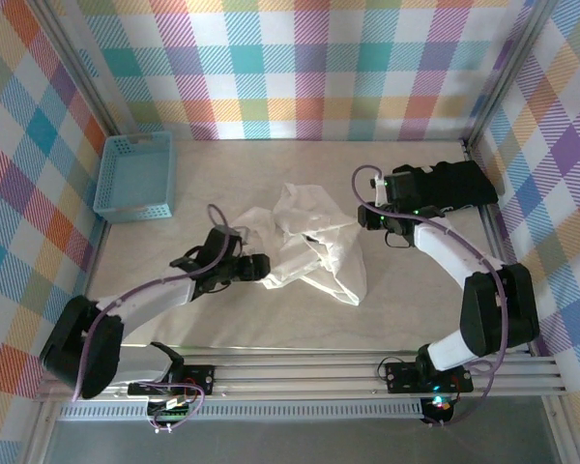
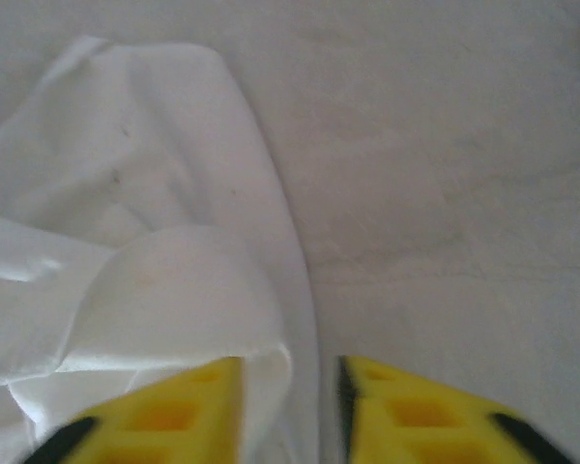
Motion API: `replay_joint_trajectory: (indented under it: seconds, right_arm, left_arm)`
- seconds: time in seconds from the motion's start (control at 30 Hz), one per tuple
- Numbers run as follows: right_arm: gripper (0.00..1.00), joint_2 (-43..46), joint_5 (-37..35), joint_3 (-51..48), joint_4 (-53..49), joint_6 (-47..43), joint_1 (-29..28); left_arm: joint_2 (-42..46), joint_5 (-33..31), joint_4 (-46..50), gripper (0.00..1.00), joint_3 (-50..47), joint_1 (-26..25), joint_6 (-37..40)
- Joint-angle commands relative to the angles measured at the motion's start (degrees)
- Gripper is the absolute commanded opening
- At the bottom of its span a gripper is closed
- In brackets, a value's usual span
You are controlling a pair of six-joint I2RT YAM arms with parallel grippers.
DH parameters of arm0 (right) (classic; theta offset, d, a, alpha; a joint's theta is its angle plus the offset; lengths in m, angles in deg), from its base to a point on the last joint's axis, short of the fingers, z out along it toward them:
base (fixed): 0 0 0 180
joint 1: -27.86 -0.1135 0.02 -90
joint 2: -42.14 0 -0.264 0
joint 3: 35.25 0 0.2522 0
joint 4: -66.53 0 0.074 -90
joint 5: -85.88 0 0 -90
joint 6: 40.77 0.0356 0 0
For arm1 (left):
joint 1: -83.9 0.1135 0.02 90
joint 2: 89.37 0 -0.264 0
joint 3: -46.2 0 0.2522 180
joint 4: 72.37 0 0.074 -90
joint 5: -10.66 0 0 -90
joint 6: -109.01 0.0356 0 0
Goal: Fold the inside-out t-shirt
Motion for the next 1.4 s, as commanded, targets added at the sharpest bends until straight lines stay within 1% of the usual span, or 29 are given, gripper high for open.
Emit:
replay_joint_trajectory:
  seconds: [0.0, 0.07, 0.1, 0.13, 0.2, 0.27, 0.33, 0.47, 0.57, 0.67, 0.77, 0.83, 0.93, 0.97, 1.0, 1.03, 1.07, 1.1, 1.13, 1.17, 1.2, 1.23, 1.33, 1.37]
  right_arm:
    - [0.45, 3.8, 0.1, -1.5, 0.3, -1.1, -1.3]
    - [0.48, 5.6, 3.1, -2.7, 0.3, -1.7, -3.0]
    - [0.49, 6.4, 6.1, -3.5, 0.7, -2.1, -4.2]
    - [0.50, 7.1, 8.8, -4.6, 1.3, -1.7, -5.5]
    - [0.52, 7.3, 11.2, -6.4, 1.4, 0.5, -7.8]
    - [0.55, 6.4, 10.7, -7.8, 0.3, 2.6, -8.8]
    - [0.58, 6.2, 8.7, -9.8, 0.5, 4.1, -8.8]
    - [0.59, 6.7, 7.5, -10.8, 0.9, 5.0, -8.7]
    - [0.60, 6.5, 6.7, -10.4, 0.5, 5.0, -8.4]
    - [0.60, 5.2, 7.3, -10.3, 0.3, 6.1, -8.1]
    - [0.60, 2.9, 9.9, -10.4, 0.6, 7.6, -8.2]
    - [0.60, 1.2, 12.7, -11.2, 2.6, 9.0, -8.4]
    - [0.62, -1.2, 14.6, -11.5, 5.3, 10.4, -8.8]
    - [0.60, -2.0, 15.0, -11.3, 5.7, 10.5, -8.8]
    - [0.56, -2.6, 14.7, -10.9, 5.9, 10.2, -8.8]
    - [0.47, -3.1, 13.4, -10.6, 5.7, 9.7, -8.8]
    - [0.38, -3.3, 11.9, -10.1, 5.1, 9.2, -8.7]
    - [0.26, -3.3, 10.2, -9.6, 4.0, 8.2, -8.5]
    - [0.17, -2.8, 8.5, -9.1, 2.8, 7.4, -8.1]
    - [0.12, -1.9, 7.2, -8.9, 1.8, 6.8, -7.5]
    - [0.07, -0.4, 6.0, -8.9, 0.8, 6.3, -6.9]
    - [0.05, 1.5, 4.8, -9.1, 0.0, 6.0, -6.0]
    - [0.03, 6.4, 0.8, -9.3, -2.9, 4.9, -3.6]
    - [0.03, 7.4, -0.6, -9.3, -3.7, 4.6, -3.1]
  left_arm:
    - [-3.3, -5.9, 3.5, 0.74, 4.6, -5.1, 6.0]
    - [-4.9, -11.3, 4.7, 0.74, 6.8, -8.6, 8.7]
    - [-6.0, -13.8, 5.1, 0.75, 8.0, -10.1, 10.3]
    - [-7.1, -15.9, 5.4, 0.75, 9.1, -11.3, 11.7]
    - [-9.3, -18.5, 5.5, 0.75, 11.3, -13.3, 14.3]
    - [-12.5, -20.1, 4.8, 0.76, 12.9, -14.6, 16.9]
    - [-16.0, -22.0, 4.0, 0.76, 14.8, -15.6, 19.4]
    - [-21.0, -22.8, 2.8, 0.75, 18.4, -17.6, 23.0]
    - [-23.4, -22.8, 2.2, 0.68, 20.8, -18.4, 24.6]
    - [-25.2, -23.3, 1.7, 0.59, 22.3, -18.5, 25.1]
    - [-26.5, -23.4, 1.7, 0.47, 23.0, -18.6, 25.5]
    - [-26.8, -22.2, 1.6, 0.39, 23.2, -18.5, 25.8]
    - [-26.8, -21.2, 1.2, 0.20, 23.0, -18.5, 25.7]
    - [-26.8, -20.8, 1.3, 0.14, 23.1, -18.4, 25.7]
    - [-26.6, -20.0, 1.4, 0.06, 23.1, -18.1, 25.5]
    - [-26.2, -19.1, 1.6, 0.00, 23.1, -17.8, 25.2]
    - [-25.7, -18.1, 1.7, 0.00, 23.0, -17.5, 24.8]
    - [-24.7, -16.8, 1.7, 0.00, 22.9, -17.0, 24.3]
    - [-23.4, -15.2, 1.7, 0.00, 22.4, -16.5, 23.6]
    - [-21.7, -13.8, 1.5, 0.00, 21.7, -15.9, 22.9]
    - [-19.5, -11.6, 1.1, 0.00, 20.8, -15.0, 21.9]
    - [-16.9, -8.4, 0.6, 0.00, 19.7, -13.9, 20.9]
    - [-9.4, 1.8, -1.3, 0.00, 16.5, -9.6, 16.4]
    - [-7.6, 4.1, -2.0, 0.00, 15.5, -8.3, 15.1]
